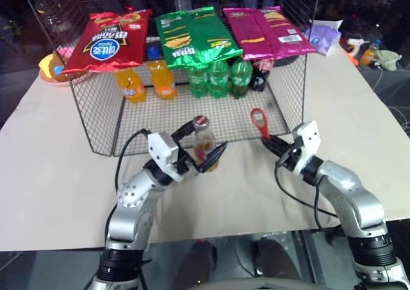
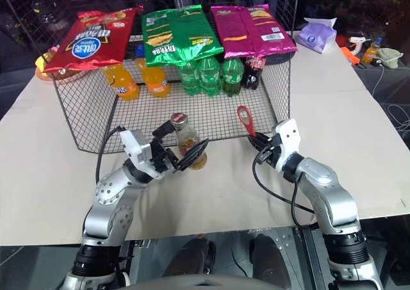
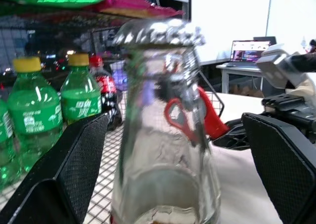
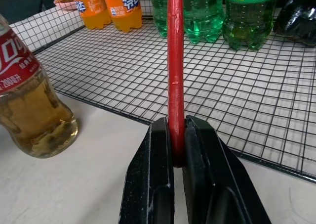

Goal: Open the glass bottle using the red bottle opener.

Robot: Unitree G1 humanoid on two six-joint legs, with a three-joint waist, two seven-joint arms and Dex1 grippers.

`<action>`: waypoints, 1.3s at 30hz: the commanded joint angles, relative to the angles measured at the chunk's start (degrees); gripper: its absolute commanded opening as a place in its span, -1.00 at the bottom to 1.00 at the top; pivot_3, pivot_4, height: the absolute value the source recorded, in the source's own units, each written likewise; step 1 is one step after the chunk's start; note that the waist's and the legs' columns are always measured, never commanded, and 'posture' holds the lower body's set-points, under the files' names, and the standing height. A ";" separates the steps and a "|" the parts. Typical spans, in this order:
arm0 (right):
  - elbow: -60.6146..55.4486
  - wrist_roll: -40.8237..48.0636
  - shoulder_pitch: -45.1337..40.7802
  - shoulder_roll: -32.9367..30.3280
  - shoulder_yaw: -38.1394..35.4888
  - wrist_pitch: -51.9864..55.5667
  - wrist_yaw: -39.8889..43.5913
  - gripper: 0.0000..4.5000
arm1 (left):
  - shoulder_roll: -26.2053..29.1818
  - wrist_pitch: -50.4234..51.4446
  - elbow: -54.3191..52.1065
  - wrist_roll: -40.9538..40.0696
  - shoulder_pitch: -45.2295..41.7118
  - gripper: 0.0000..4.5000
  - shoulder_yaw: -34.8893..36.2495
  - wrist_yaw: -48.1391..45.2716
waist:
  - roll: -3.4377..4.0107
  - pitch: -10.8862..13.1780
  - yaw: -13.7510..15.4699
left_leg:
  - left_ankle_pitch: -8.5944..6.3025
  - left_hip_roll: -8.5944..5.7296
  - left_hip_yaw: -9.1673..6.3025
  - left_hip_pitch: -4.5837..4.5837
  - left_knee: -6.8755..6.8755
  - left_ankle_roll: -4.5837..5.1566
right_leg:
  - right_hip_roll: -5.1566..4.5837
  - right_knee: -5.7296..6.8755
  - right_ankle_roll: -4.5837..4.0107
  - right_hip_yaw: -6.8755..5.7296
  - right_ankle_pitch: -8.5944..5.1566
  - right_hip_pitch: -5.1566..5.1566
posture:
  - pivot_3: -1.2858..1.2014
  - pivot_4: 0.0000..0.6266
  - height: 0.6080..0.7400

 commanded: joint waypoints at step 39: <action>1.00 -2.95 -2.91 -0.41 -0.13 -2.99 2.00 -0.98 | -1.33 -4.06 2.89 -1.96 0.50 0.27 0.18 -1.12 | 0.00 0.00 0.00 | 0.00 0.00 -0.01 0.00 0.00 0.00 | 0.01 0.00 0.00 -0.01 0.00 0.00 | 0.03 -0.52 1.00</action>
